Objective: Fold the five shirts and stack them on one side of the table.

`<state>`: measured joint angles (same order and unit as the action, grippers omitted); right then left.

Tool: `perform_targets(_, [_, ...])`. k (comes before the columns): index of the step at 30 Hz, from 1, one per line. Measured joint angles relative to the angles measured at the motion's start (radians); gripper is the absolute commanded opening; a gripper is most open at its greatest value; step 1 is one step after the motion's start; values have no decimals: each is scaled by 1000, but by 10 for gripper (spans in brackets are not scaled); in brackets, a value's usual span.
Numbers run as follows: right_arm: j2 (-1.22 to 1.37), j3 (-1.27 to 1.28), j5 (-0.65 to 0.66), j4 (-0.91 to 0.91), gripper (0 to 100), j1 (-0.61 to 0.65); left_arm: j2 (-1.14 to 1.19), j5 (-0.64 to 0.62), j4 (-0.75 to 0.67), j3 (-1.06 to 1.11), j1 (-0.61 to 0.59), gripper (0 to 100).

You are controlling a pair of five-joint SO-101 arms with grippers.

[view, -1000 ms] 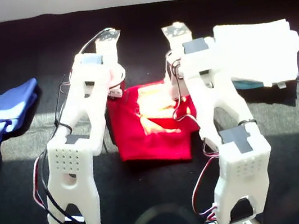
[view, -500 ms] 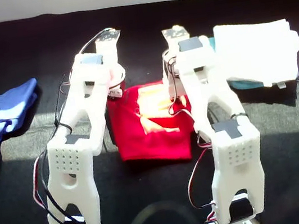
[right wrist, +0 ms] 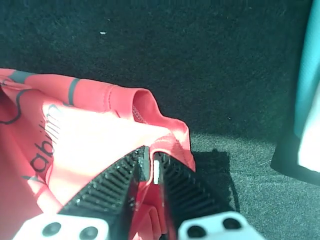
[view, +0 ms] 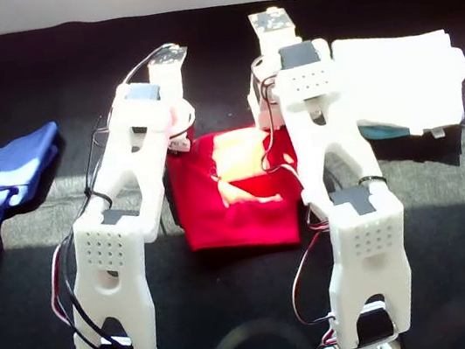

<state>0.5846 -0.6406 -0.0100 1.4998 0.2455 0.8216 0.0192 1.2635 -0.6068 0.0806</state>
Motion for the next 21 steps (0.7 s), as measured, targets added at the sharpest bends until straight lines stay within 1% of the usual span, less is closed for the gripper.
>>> perform_targets(3, [0,-44,0,-17,7,-20,0,0,0,0,0,10])
perform_targets(9, [0,-138,114,-14,7,-34,-5,0,0,0,0,10])
perform_targets(11, [0,-144,133,-11,12,-34,-12,0,0,0,0,10])
perform_targets(13, [6,-144,141,0,46,-34,-21,0,0,0,-2,10])
perform_targets(17, [28,-144,146,69,179,-34,-23,0,0,0,-3,10])
perform_targets(18, [29,-144,146,89,183,-34,-23,0,0,0,-3,10])
perform_targets(21, [29,-146,146,147,152,-26,-23,0,0,0,-3,10])
